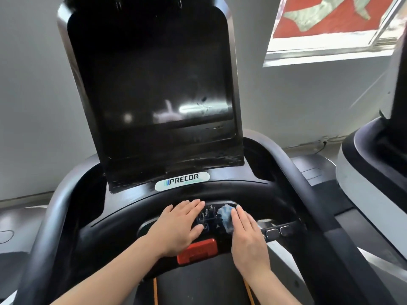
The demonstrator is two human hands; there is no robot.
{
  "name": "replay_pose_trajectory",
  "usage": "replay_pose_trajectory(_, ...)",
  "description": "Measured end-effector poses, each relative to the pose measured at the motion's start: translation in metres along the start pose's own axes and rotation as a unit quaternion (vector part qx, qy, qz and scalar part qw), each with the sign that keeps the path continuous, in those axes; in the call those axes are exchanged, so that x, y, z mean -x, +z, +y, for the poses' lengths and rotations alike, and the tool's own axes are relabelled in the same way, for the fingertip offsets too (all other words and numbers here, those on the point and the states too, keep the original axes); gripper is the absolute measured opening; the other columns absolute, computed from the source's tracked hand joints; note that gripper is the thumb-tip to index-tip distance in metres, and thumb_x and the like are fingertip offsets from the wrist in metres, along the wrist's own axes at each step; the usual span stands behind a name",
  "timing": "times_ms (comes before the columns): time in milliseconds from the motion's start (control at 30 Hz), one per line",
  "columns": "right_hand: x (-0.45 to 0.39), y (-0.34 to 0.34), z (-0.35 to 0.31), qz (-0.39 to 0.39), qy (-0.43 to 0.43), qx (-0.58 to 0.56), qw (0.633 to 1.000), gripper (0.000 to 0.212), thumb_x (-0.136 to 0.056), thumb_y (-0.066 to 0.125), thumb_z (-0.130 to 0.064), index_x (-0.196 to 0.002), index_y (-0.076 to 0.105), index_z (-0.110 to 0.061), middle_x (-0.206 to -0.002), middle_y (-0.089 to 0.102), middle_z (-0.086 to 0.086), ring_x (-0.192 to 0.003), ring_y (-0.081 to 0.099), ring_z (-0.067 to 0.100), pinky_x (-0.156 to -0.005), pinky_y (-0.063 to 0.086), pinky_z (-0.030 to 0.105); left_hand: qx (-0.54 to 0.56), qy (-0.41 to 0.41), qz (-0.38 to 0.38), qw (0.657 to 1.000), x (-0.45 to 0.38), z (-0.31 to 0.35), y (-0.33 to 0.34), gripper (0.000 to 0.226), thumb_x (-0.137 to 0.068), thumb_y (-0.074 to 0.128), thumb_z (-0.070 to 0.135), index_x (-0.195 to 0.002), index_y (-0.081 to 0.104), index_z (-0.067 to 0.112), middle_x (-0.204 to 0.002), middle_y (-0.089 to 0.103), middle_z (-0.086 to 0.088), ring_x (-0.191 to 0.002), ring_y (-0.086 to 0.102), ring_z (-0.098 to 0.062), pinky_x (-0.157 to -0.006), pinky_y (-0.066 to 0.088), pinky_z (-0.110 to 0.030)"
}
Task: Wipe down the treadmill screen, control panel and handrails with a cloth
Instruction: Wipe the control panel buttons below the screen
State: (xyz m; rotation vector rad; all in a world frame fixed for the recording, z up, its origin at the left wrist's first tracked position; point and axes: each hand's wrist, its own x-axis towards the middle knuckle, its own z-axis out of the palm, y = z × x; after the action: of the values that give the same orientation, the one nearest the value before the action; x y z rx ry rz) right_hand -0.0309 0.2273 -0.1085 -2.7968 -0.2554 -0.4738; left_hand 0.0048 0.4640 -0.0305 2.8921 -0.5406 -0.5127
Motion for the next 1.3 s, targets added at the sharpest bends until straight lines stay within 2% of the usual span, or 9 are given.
replay_pose_trajectory(233,-0.015,-0.02,0.007,-0.091,0.186,-0.099,0.973,0.058,-0.077,0.071,0.01,-0.126,0.07,-0.023,-0.108,0.067,-0.002,-0.089,0.059,0.028,-0.078,0.053,0.03,0.036,-0.014,-0.019,0.999,0.002,0.003,-0.009,0.066,-0.108,0.035,0.052,-0.166,0.009,0.038,-0.173,0.007,0.016,-0.16,0.007,-0.012,-0.128,0.012,-0.047)
replay_pose_trajectory(333,-0.017,-0.053,0.013,-0.111,0.311,-0.304,0.894,0.041,-0.093,0.062,-0.001,-0.088,0.069,-0.041,-0.077,0.069,-0.009,-0.08,0.068,0.016,-0.065,0.045,0.012,0.073,0.001,0.049,0.996,0.006,0.02,-0.015,0.055,-0.106,0.043,0.047,-0.16,0.035,0.035,-0.17,0.025,0.012,-0.157,0.018,-0.01,-0.128,0.015,-0.044)
replay_pose_trajectory(400,-0.03,-0.081,0.009,-0.097,0.364,-0.469,0.799,0.03,-0.1,0.06,-0.004,-0.096,0.077,-0.028,-0.084,0.078,0.001,-0.077,0.073,0.015,-0.064,0.062,0.03,0.173,0.024,0.106,0.979,0.011,0.041,-0.025,0.048,-0.104,0.053,0.047,-0.149,0.052,0.034,-0.157,0.047,0.013,-0.144,0.039,-0.002,-0.123,0.025,-0.028)
replay_pose_trajectory(600,-0.058,-0.135,-0.027,-0.108,0.31,-0.684,0.651,0.036,-0.099,0.072,-0.033,-0.115,0.066,-0.001,-0.108,0.074,0.028,-0.086,0.071,0.035,-0.077,0.055,0.046,0.577,-0.001,0.078,0.813,0.007,0.081,-0.064,0.02,-0.092,0.078,0.038,-0.102,0.072,0.022,-0.1,0.077,-0.006,-0.092,0.075,-0.033,-0.081,0.063,-0.056)
replay_pose_trajectory(767,-0.059,-0.152,-0.036,-0.132,0.25,-0.676,0.68,0.019,-0.09,0.075,-0.021,-0.108,0.077,-0.013,-0.112,0.074,0.027,-0.095,0.073,0.031,-0.083,0.061,0.043,0.675,0.013,0.089,0.733,0.014,0.079,-0.089,0.02,-0.098,0.071,0.023,-0.087,0.062,0.009,-0.084,0.069,-0.011,-0.078,0.069,-0.024,-0.072,0.062,-0.045)
replay_pose_trajectory(867,-0.062,-0.162,-0.037,-0.096,0.316,-0.759,0.562,0.028,-0.093,0.061,-0.019,-0.111,0.078,-0.004,-0.12,0.073,0.028,-0.104,0.074,0.037,-0.09,0.062,0.049,0.733,0.018,0.065,0.677,0.02,0.072,-0.09,0.025,-0.093,0.072,0.028,-0.088,0.059,0.007,-0.089,0.069,-0.014,-0.086,0.069,-0.027,-0.078,0.062,-0.049)
replay_pose_trajectory(1000,-0.063,-0.168,-0.03,-0.102,0.349,-0.815,0.451,0.044,-0.096,0.055,-0.028,-0.125,0.074,0.0,-0.134,0.068,0.026,-0.125,0.066,0.039,-0.109,0.05,0.052,0.62,-0.018,0.14,0.772,0.024,0.062,-0.091,0.011,-0.097,0.071,0.008,-0.095,0.061,0.012,-0.104,0.07,-0.012,-0.089,0.071,-0.024,-0.077,0.063,-0.038)
replay_pose_trajectory(1100,-0.064,-0.176,-0.034,-0.121,0.303,-0.802,0.5,0.042,-0.094,0.053,-0.024,-0.117,0.077,0.001,-0.127,0.07,0.029,-0.116,0.07,0.04,-0.101,0.058,0.05,0.47,-0.035,0.24,0.849,0.026,0.067,-0.097,0.009,-0.094,0.075,0.029,-0.096,0.066,0.03,-0.094,0.072,0.007,-0.082,0.067,-0.011,-0.076,0.054,-0.019)
replay_pose_trajectory(1300,-0.067,-0.178,-0.044,-0.09,0.176,-0.589,0.783,0.032,-0.104,0.055,-0.001,-0.106,0.083,-0.016,-0.108,0.078,0.01,-0.106,0.074,0.031,-0.097,0.057,0.049,0.606,0.021,0.101,0.789,0.026,0.086,-0.105,0.023,-0.089,0.079,0.046,-0.102,0.068,0.031,-0.1,0.072,-0.001,-0.088,0.075,-0.021,-0.072,0.061,-0.035)
